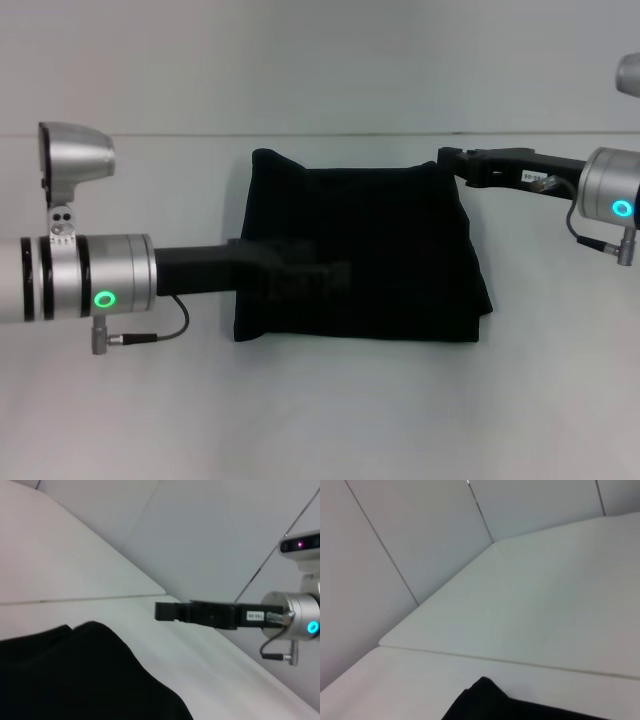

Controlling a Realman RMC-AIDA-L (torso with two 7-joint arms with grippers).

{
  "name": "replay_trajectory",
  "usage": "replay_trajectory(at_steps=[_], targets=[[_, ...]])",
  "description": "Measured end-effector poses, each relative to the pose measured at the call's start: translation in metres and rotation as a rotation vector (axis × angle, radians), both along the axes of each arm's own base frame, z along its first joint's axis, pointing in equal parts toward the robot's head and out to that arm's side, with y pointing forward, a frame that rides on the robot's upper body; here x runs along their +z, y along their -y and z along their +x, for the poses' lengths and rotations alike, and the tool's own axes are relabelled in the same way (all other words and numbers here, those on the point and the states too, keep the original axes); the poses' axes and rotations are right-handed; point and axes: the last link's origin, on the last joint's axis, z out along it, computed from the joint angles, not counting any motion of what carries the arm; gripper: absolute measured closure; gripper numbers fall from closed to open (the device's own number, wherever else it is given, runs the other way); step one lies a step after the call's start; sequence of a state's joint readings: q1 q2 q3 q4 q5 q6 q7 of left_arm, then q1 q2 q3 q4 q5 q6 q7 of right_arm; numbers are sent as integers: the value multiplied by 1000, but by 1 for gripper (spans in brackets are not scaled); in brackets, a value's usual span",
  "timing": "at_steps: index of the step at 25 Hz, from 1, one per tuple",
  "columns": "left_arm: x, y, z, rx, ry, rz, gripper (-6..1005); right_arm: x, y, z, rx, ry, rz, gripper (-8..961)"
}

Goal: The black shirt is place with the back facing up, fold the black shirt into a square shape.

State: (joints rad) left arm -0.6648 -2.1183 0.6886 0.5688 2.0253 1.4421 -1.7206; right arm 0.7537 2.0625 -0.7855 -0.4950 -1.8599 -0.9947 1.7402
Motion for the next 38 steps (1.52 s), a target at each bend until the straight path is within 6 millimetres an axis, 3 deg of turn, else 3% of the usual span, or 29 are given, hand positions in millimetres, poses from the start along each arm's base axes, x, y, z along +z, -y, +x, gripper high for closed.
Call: replay_trajectory(at_steps=[4,9,12,18,23,28,38], targets=[[10,-6,-1,21,29,40,152,7,5,2,17,-22,2,955],[29,-15,-2,33,89,133,130,17,18,4,109,-9,-23,849],[34,-18,-1,-12,74,186,107,21,25,7,167,27,-40,630],[29,-34,0,-129,-80,281,112,25,29,14,235,134,-72,509],[21,-40,10,-230,-194,271,115,28,27,9,289,205,-76,409],[15,-36,12,-293,-267,239,116,30,25,3,324,245,-80,169],[17,-35,6,-298,-292,246,116,31,24,2,327,251,-85,151]])
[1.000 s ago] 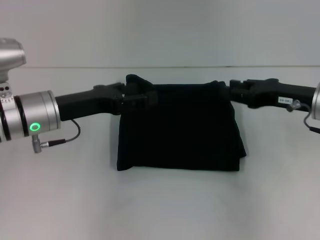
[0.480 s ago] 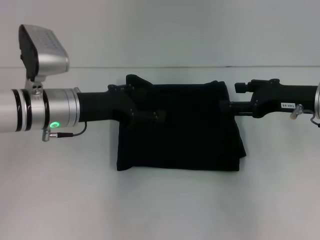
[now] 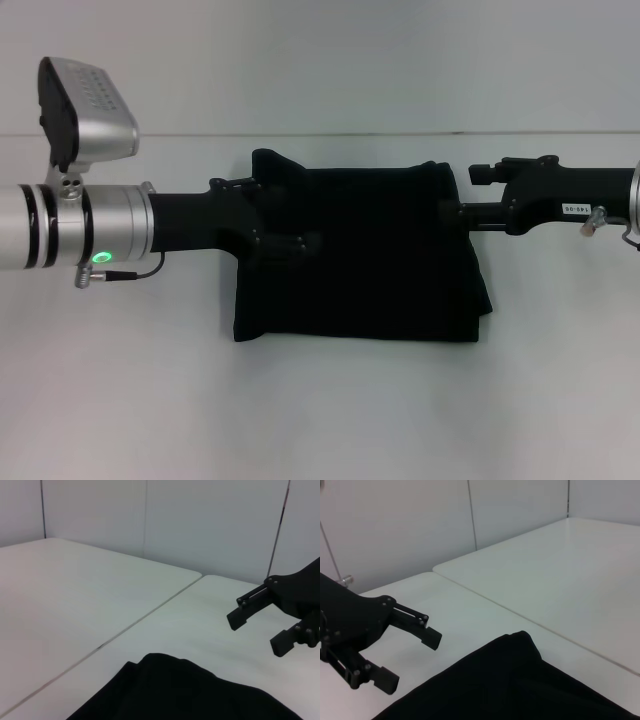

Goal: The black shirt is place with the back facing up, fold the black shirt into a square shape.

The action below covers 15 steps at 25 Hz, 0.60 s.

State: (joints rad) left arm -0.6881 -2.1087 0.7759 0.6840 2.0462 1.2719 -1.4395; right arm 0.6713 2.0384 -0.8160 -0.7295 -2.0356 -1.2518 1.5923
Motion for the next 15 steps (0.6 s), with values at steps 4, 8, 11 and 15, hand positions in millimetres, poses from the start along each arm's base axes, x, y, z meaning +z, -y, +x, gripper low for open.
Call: replay_trajectory(at_steps=[4,8,11,15], targets=[[3,0,-3,-2,-13,11,116,-1,1,0,-3,-3,-2,151],[4,1,-4,-5,-28,14,115,-2,1,-1,-4,-6,-3,151],[4,1,-4,-4,-29,13,115,-3,1,-1,-5,-8,-4,151],[4,1,-5,-2,-30,13,116,-3,1,-2,-5,-11,-5,151]])
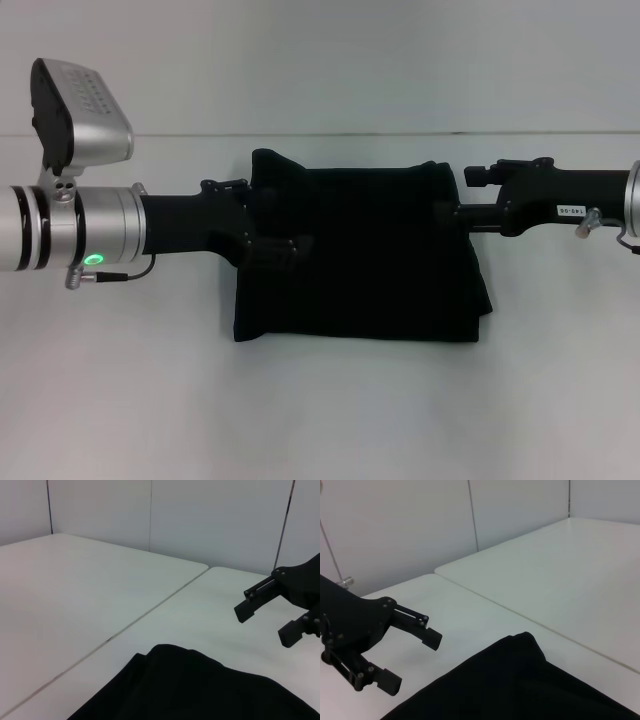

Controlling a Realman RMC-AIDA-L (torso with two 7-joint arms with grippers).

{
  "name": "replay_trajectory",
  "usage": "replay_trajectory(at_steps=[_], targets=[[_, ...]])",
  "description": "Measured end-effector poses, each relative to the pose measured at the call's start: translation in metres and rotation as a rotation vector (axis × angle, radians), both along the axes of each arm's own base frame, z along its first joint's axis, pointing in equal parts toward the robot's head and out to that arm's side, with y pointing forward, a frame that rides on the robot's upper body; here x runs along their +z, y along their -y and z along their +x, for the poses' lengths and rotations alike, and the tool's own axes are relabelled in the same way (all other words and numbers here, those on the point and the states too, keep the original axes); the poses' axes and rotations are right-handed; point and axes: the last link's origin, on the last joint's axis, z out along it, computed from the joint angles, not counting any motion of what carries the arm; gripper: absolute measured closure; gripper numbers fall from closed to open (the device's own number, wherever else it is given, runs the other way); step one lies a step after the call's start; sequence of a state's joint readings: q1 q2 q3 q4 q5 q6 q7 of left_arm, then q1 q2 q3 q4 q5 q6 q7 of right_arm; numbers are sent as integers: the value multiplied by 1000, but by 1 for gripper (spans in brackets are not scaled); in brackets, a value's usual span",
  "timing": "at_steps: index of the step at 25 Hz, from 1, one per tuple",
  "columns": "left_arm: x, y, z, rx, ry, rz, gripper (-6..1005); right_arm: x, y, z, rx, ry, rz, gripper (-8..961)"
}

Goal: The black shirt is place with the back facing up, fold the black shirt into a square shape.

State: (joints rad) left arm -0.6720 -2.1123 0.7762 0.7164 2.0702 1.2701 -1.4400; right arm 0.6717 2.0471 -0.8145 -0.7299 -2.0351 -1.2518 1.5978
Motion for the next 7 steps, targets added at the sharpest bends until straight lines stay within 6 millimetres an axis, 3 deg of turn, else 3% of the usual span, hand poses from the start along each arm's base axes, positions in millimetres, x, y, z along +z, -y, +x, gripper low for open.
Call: replay_trajectory(at_steps=[7], targets=[[0,0,0,0,-2,0,115,-3,1,-2,-4,-15,-2,151]])
